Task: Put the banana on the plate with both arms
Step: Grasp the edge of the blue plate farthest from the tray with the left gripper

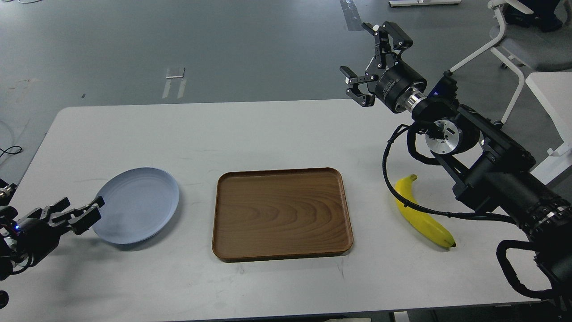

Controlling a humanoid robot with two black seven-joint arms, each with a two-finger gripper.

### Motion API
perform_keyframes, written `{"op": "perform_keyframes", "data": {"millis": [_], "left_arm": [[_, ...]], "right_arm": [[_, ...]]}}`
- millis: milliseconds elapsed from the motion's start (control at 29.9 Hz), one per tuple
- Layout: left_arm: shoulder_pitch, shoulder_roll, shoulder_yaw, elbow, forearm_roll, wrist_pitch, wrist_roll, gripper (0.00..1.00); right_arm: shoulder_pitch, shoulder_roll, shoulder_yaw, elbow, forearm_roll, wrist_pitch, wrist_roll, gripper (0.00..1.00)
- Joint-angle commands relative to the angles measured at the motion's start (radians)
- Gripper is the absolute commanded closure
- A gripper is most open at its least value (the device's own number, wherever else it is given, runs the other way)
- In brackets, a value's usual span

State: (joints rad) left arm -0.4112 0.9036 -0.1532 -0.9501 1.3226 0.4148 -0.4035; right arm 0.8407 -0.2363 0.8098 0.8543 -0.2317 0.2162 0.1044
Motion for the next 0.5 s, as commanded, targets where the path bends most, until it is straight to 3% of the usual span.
{"op": "perform_keyframes", "data": {"millis": [0,201,334,401,468], "left_arm": [[0.014,-0.017,0.000,0.030,0.001,-0.001,0.000,0.09],[0.029,-0.044,0.000,0.077,-0.002,-0.007,-0.021,0.34],[0.029,-0.058,0.000,0.096,-0.002,-0.010,-0.023,0.35],[0.031,-0.060,0.000,0.096,-0.002,-0.010,-0.026,0.48],[0.029,-0.061,0.000,0.096,-0.002,-0.010,-0.063,0.64]], "right_arm": [[-0.002,0.002,0.000,0.000,0.000,0.000,0.000,0.00],[0.000,0.000,-0.001,0.000,0.000,0.000,0.000,0.00],[-0.002,0.000,-0.001,0.000,0.000,0.000,0.000,0.00],[-0.002,0.002,-0.001,-0.001,0.000,0.000,0.000,0.00],[-0.003,0.000,-0.001,-0.001,0.000,0.000,0.000,0.00]]}}
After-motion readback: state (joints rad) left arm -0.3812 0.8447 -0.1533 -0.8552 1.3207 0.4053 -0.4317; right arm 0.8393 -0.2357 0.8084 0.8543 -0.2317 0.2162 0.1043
